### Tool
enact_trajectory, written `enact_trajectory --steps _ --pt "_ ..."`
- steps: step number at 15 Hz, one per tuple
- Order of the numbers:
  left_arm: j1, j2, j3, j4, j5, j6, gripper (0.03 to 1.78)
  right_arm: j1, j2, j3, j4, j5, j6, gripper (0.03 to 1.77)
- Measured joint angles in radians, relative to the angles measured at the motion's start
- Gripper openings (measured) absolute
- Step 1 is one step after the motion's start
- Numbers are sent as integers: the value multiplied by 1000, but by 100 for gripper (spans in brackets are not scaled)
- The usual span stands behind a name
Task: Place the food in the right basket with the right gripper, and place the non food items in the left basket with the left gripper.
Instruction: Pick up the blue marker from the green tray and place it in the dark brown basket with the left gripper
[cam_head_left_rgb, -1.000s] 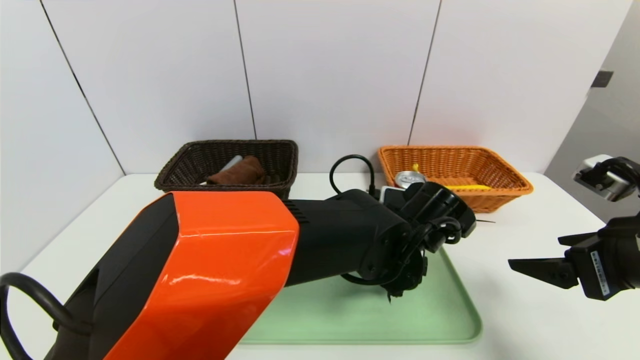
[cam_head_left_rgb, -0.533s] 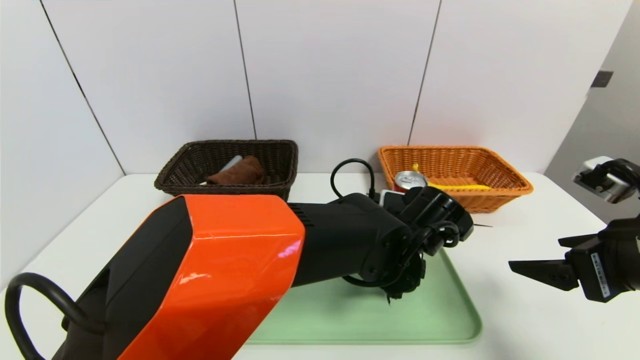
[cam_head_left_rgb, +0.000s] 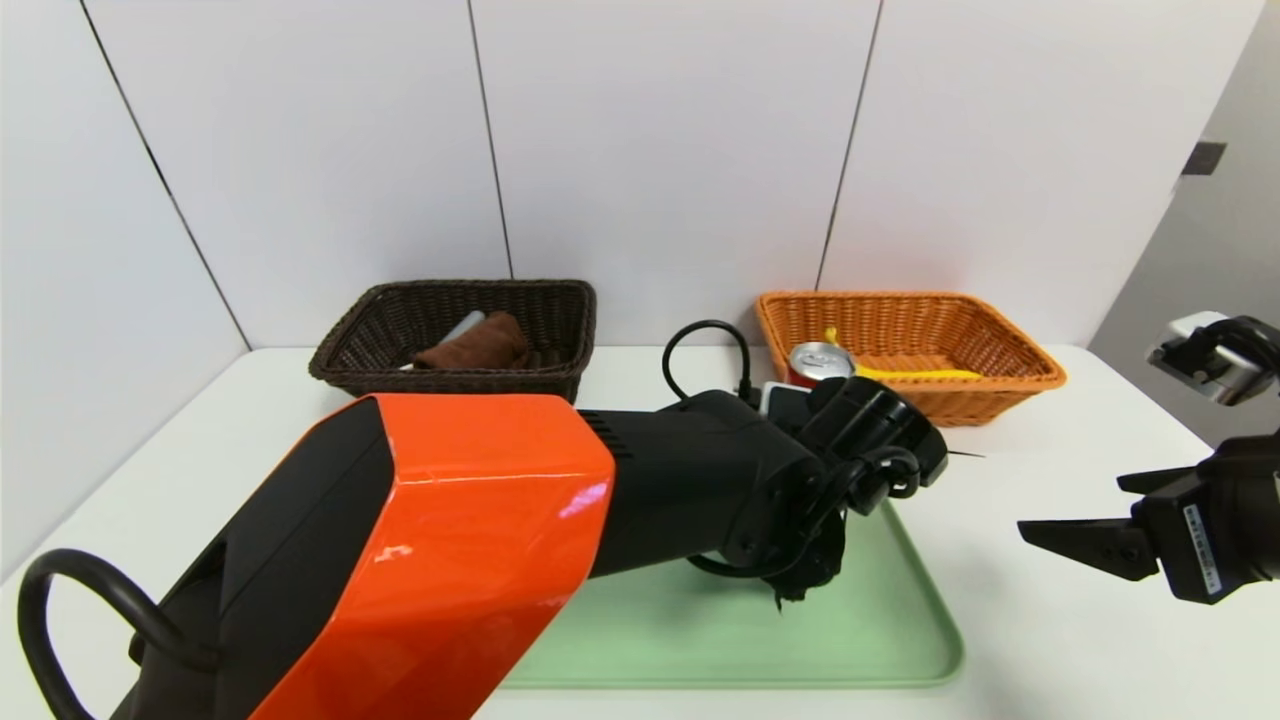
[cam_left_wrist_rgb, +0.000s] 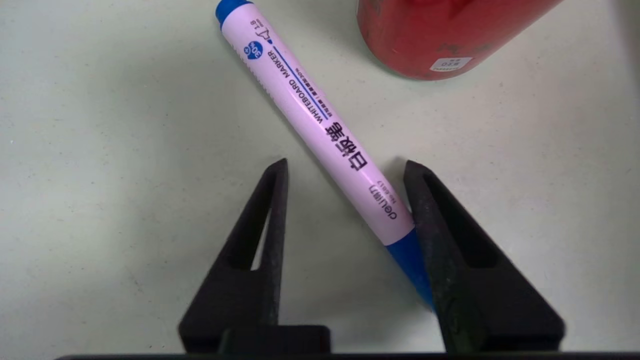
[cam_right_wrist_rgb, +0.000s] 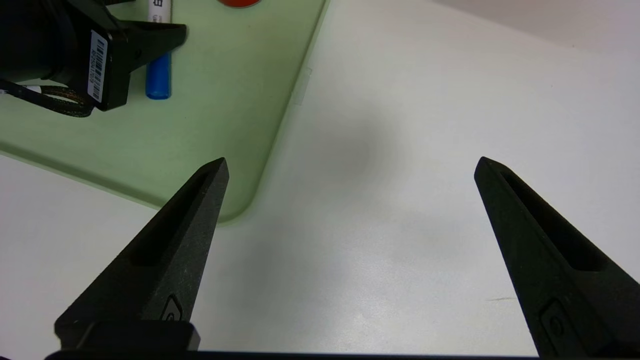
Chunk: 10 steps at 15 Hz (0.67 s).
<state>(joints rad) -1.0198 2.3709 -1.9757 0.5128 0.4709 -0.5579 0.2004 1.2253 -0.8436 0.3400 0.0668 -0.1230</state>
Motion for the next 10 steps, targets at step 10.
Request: enact_trajectory --steps 10 --pt "46 -3 2 20 9 -5 17 -3 -9 2 0 0 0 170"
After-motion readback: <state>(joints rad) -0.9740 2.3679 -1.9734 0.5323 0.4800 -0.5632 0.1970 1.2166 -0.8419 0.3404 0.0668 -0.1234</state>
